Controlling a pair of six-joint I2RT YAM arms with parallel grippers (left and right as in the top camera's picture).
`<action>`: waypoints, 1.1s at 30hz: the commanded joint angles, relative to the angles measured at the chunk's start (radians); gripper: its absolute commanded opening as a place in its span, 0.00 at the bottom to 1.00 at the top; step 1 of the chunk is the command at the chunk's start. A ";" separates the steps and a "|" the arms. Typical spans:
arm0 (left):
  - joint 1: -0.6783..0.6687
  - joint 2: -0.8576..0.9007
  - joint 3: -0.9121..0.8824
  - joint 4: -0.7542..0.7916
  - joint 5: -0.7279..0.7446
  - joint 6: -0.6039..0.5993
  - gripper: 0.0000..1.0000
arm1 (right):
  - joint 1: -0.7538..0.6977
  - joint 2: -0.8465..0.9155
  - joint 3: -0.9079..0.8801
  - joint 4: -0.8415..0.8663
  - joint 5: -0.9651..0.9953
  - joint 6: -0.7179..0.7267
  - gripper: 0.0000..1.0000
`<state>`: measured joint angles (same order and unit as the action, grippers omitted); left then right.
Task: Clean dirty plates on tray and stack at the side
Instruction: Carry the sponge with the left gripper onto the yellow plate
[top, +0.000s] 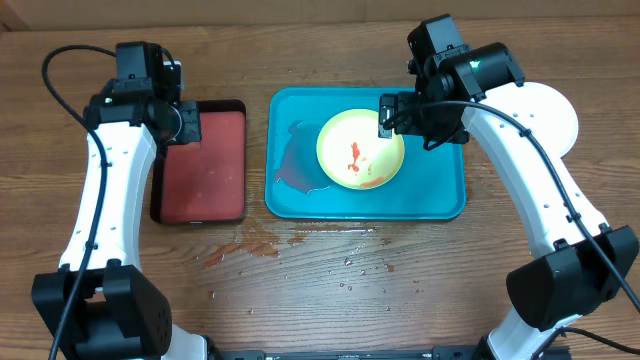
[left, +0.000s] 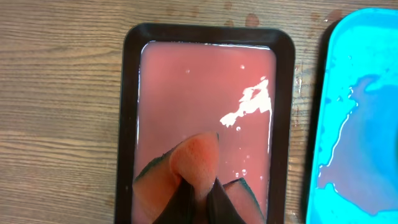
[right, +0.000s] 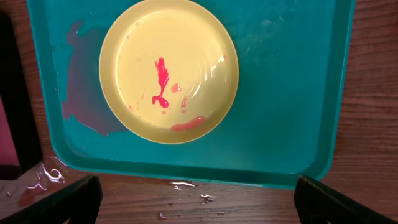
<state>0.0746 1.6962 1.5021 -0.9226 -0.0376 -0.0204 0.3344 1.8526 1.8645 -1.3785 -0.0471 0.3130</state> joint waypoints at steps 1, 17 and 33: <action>0.004 -0.003 0.017 -0.019 0.053 -0.010 0.04 | -0.003 -0.003 -0.002 0.017 0.040 -0.003 1.00; -0.229 -0.013 0.018 0.098 0.118 -0.014 0.04 | -0.046 0.006 -0.420 0.449 0.090 0.052 0.76; -0.460 0.127 0.018 0.328 0.161 -0.140 0.04 | -0.066 0.060 -0.577 0.724 0.002 0.054 0.53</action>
<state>-0.3744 1.7832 1.5043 -0.6121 0.1127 -0.0925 0.2646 1.8828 1.3003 -0.6636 -0.0269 0.3634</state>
